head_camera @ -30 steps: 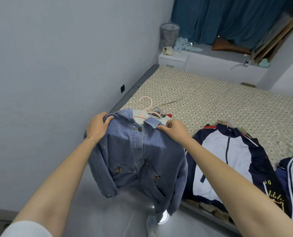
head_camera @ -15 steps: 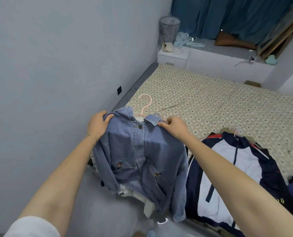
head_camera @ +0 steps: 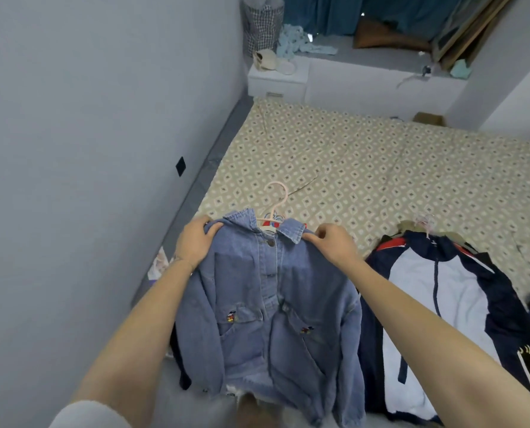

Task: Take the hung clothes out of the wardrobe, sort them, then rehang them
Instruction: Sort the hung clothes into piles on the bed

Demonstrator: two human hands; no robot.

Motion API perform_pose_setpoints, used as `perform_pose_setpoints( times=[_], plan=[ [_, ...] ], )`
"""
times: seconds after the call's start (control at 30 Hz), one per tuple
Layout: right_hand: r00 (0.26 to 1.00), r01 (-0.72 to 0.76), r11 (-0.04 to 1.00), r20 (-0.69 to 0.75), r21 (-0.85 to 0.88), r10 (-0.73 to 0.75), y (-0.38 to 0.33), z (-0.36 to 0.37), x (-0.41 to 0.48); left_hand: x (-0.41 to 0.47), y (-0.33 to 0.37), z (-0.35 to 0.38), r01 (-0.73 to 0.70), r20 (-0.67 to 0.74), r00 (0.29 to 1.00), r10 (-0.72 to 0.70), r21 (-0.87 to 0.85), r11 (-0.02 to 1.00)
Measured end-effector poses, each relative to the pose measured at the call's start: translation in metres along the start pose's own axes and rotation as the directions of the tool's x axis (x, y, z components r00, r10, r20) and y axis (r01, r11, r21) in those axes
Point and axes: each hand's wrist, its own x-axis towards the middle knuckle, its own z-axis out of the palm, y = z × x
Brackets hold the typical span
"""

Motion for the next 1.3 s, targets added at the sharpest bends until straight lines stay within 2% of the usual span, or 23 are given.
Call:
perform_pose_setpoints(
  times=[0.23,0.37,0.73,0.87,1.0,1.13,1.23,1.3],
  plan=[
    [0.985,-0.174,0.984,0.016,0.022,0.174,0.014,0.059,0.069,0.086,-0.052,0.054,0.078,0.166,0.983,-0.072,-0.029,0.997],
    [0.964,-0.266,0.962,0.041,0.06,0.264,0.029,0.089,0.109,0.119,-0.08,0.094,0.134,0.212,0.97,-0.12,-0.056,0.989],
    [0.917,-0.396,0.915,0.09,0.071,0.39,0.084,0.158,0.2,0.18,-0.132,0.189,0.134,0.333,0.929,-0.162,0.105,0.985],
    [0.895,-0.435,0.9,0.112,0.009,0.431,0.1,0.182,0.221,0.188,-0.148,0.214,0.043,0.386,0.91,-0.151,0.276,0.96],
    [0.895,-0.434,0.9,0.104,-0.021,0.434,0.108,0.196,0.225,0.19,-0.158,0.229,0.041,0.366,0.917,-0.158,0.309,0.95],
    [0.93,-0.35,0.932,0.089,-0.092,0.358,0.108,0.197,0.218,0.188,-0.154,0.234,0.007,0.325,0.937,-0.126,0.343,0.939],
    [0.934,-0.329,0.929,0.083,-0.171,0.347,0.106,0.19,0.202,0.181,-0.144,0.236,-0.085,0.302,0.953,-0.039,0.389,0.917],
    [0.937,-0.326,0.92,0.051,-0.218,0.345,0.105,0.182,0.189,0.174,-0.128,0.237,-0.167,0.336,0.942,0.018,0.423,0.891]
  ],
)
